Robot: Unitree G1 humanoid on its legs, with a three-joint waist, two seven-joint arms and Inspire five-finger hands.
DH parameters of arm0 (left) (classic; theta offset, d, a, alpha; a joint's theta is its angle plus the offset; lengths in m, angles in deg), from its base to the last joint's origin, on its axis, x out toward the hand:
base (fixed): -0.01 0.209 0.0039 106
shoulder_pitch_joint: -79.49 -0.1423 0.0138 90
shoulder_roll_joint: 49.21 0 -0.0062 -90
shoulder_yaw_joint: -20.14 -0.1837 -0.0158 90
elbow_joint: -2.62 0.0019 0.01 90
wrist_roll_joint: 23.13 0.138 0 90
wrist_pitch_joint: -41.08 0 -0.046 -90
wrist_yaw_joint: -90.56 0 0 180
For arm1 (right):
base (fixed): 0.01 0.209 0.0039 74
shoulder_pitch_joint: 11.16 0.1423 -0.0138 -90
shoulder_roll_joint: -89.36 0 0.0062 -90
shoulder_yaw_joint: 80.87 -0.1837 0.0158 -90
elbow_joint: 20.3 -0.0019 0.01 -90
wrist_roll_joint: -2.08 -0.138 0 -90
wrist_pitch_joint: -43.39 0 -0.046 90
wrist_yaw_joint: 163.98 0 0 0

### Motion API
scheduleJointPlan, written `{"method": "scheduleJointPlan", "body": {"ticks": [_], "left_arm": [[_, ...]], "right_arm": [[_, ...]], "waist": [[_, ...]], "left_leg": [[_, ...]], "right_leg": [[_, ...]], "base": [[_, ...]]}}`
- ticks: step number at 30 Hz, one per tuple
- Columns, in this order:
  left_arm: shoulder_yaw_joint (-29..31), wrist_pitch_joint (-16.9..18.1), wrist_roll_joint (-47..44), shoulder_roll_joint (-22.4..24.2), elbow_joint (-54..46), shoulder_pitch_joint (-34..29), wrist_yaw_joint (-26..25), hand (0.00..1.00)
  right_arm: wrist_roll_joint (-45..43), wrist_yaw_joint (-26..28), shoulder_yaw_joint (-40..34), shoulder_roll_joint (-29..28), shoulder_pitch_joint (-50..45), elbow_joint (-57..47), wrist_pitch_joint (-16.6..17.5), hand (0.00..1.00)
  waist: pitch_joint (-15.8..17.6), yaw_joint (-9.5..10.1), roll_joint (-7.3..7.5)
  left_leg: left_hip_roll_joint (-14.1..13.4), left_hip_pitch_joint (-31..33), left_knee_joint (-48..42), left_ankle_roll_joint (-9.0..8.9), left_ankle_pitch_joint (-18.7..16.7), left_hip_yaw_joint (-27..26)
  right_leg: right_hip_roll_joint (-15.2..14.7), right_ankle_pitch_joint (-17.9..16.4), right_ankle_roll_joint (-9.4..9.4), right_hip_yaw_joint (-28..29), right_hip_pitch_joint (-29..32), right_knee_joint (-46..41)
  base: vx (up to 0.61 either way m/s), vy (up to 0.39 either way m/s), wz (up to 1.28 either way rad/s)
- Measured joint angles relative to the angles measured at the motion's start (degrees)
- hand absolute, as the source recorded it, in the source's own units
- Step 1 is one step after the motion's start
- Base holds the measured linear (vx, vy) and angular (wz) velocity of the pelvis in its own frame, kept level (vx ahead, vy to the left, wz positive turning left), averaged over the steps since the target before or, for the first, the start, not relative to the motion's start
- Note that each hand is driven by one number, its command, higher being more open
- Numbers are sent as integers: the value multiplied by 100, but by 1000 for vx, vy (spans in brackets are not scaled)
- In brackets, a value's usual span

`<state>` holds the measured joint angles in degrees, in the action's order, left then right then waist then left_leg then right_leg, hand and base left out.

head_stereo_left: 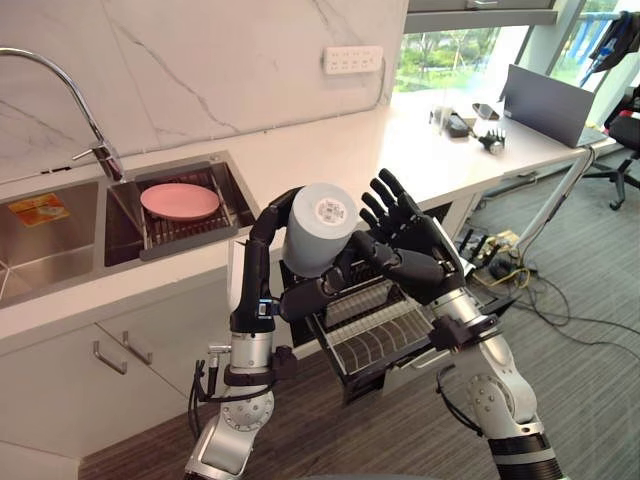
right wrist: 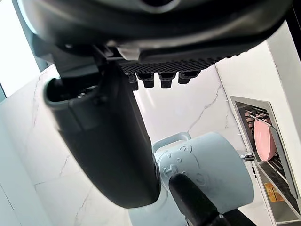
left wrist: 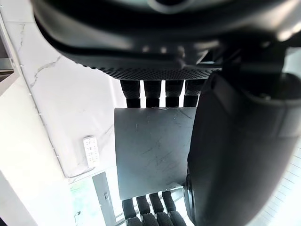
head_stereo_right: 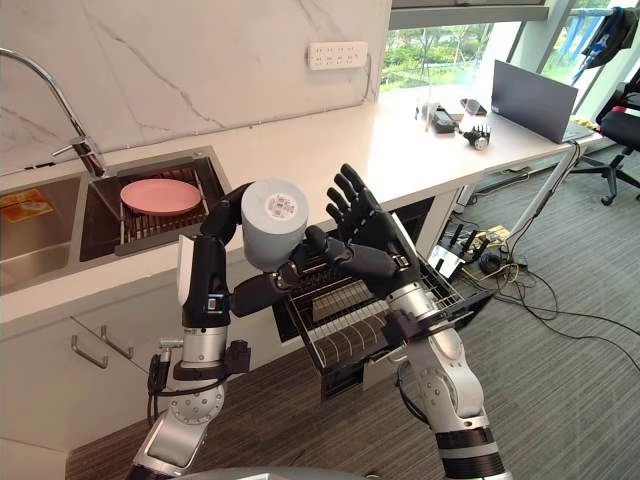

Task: Walk over to the sink, pick up the cup, carry it to the dishwasher, place the cup inside the dishwasher, then close the dishwasher door

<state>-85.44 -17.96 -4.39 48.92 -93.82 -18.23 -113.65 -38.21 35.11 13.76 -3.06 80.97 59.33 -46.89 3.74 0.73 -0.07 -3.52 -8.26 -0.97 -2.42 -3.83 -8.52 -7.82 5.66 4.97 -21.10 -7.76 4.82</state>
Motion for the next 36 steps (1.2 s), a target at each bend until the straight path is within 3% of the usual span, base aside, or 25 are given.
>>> {"method": "scheduleJointPlan", "body": {"ticks": [25,36], "left_arm": [[-238,-859,-1077,-62,619,-99,920,0],[-228,-798,-440,-59,391,-98,614,0]], "right_arm": [[241,523,262,161,296,-168,-87,100],[1619,-177,257,107,113,-142,-80,100]], "waist": [[52,4,-15],[53,-3,-17]], "left_leg": [[-4,6,-25,-2,-2,15],[0,-10,-13,-2,-1,13]], "right_leg": [[1,0,0,-10,-15,0],[-2,-1,-1,-10,-21,-1]], "base": [[0,0,0],[0,0,0]]}}
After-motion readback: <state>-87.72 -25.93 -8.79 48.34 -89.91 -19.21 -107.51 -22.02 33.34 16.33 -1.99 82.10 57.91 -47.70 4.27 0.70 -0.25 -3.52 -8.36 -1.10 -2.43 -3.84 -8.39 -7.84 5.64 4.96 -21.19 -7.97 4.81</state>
